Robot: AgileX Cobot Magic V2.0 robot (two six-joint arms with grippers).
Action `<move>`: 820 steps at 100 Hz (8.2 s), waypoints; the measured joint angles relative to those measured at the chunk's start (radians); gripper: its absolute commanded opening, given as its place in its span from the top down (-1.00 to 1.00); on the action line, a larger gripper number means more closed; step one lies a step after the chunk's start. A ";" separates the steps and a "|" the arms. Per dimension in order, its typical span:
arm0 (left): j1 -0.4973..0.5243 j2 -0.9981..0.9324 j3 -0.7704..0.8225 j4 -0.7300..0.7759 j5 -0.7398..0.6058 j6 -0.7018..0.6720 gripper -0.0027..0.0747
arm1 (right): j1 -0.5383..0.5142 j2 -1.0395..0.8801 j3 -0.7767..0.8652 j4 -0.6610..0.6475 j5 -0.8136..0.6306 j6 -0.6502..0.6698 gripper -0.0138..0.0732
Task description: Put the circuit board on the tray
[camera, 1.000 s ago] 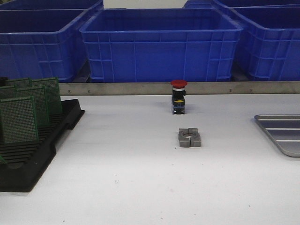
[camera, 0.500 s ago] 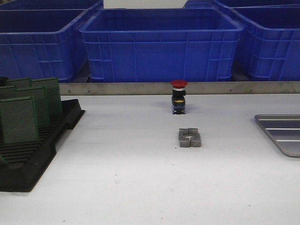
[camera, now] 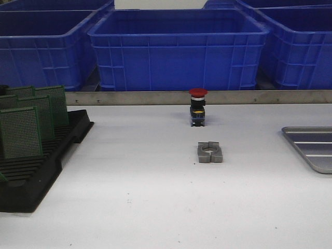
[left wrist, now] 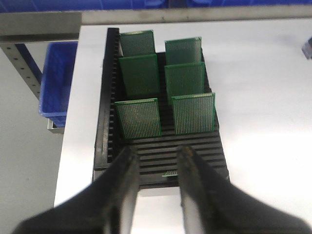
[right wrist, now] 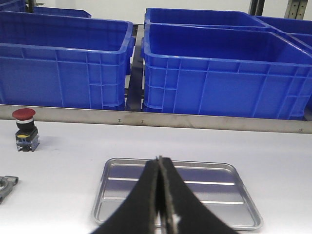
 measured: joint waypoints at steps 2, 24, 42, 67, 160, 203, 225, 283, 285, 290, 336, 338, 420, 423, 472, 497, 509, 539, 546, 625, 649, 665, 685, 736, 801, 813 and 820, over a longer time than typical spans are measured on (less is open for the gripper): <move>0.000 0.021 -0.011 -0.013 0.010 0.031 -0.03 | 0.000 0.000 0.000 0.000 0.000 0.000 0.82; 0.000 0.213 -0.093 -0.181 0.137 0.578 -0.04 | 0.000 0.000 0.000 0.000 0.000 0.000 0.82; 0.000 0.330 -0.097 -0.222 0.256 1.132 0.05 | 0.000 0.000 0.000 0.000 0.000 0.000 0.82; 0.000 0.464 -0.083 -0.225 0.247 1.356 0.09 | 0.000 0.000 0.000 0.000 0.000 0.000 0.82; -0.076 0.790 -0.083 -0.229 0.014 1.393 0.98 | 0.000 0.000 0.000 0.000 0.000 0.000 0.82; -0.076 0.629 -0.124 -0.267 0.088 1.401 0.98 | 0.000 0.000 0.000 0.000 0.000 0.000 0.82; -0.076 0.597 -0.126 -0.493 0.147 1.403 0.98 | 0.000 0.000 0.000 0.000 0.000 0.000 0.82; -0.335 0.597 -0.126 -1.012 0.049 1.401 0.98 | 0.000 0.000 0.000 0.000 0.000 0.000 0.82; -0.344 0.597 -0.126 -1.022 0.041 1.401 0.98 | 0.000 0.000 0.000 0.000 0.000 0.000 0.82; -0.379 0.601 -0.126 -1.041 0.007 1.401 0.98 | 0.000 0.000 0.000 0.000 0.000 0.000 0.82; -0.510 0.731 -0.126 -1.161 -0.048 1.401 0.98 | 0.000 0.000 -0.019 0.000 0.054 0.000 0.81; -0.510 0.734 -0.126 -1.161 -0.048 1.401 0.98 | 0.000 0.000 -0.031 0.000 0.078 0.000 0.81; -0.510 0.743 -0.126 -1.185 -0.051 1.401 0.98 | 0.080 0.553 -0.581 0.167 0.695 0.000 0.47; -0.510 0.743 -0.126 -1.185 -0.051 1.401 0.98 | 0.091 0.571 -0.585 0.207 0.687 -0.004 0.37; -0.510 0.743 -0.126 -1.185 -0.051 1.401 0.98 | 0.263 0.863 -0.624 0.874 0.631 -0.927 -0.41; -0.510 0.743 -0.126 -1.185 -0.051 1.401 0.98 | 0.297 1.013 -0.624 1.147 0.723 -1.500 -0.41; -0.510 0.743 -0.126 -1.185 -0.051 1.401 0.98 | 0.297 1.076 -0.624 1.245 0.735 -1.650 -0.41; -0.510 0.743 -0.126 -1.185 -0.052 1.401 0.98 | 0.336 1.232 -0.674 1.297 0.735 -1.729 -0.41; -0.510 0.743 -0.126 -1.185 -0.052 1.401 0.98 | 0.352 1.266 -0.703 1.301 0.735 -1.736 -0.41; -0.510 0.743 -0.126 -1.186 -0.092 1.401 -0.59 | 0.394 1.362 -0.782 1.296 0.796 -1.744 0.84; -0.510 0.743 -0.148 -1.186 -0.127 1.407 -0.59 | 0.352 1.362 -0.782 1.275 0.796 -1.558 0.84; -0.510 0.743 -0.173 -1.188 -0.128 1.410 -0.59 | 0.246 1.362 -0.782 1.162 0.792 -1.337 0.84; -0.510 0.743 -0.174 -1.191 -0.128 1.410 -0.59 | 0.065 1.362 -0.782 1.115 0.740 -1.128 0.84; -0.510 0.743 -0.174 -1.191 -0.128 1.411 -0.59 | -0.146 1.515 -0.782 1.115 0.446 -1.076 0.84; -0.510 0.743 -0.174 -1.164 -0.174 1.411 -0.59 | -0.146 1.609 -0.782 1.125 0.282 -1.078 -0.82; -0.499 0.743 -0.174 -1.086 -0.178 1.411 -0.59 | -0.146 1.609 -0.782 1.125 0.281 -1.078 -0.82; -0.470 0.743 -0.175 -1.033 -0.177 1.411 -0.59 | -0.146 1.609 -0.782 1.125 0.281 -1.078 -0.82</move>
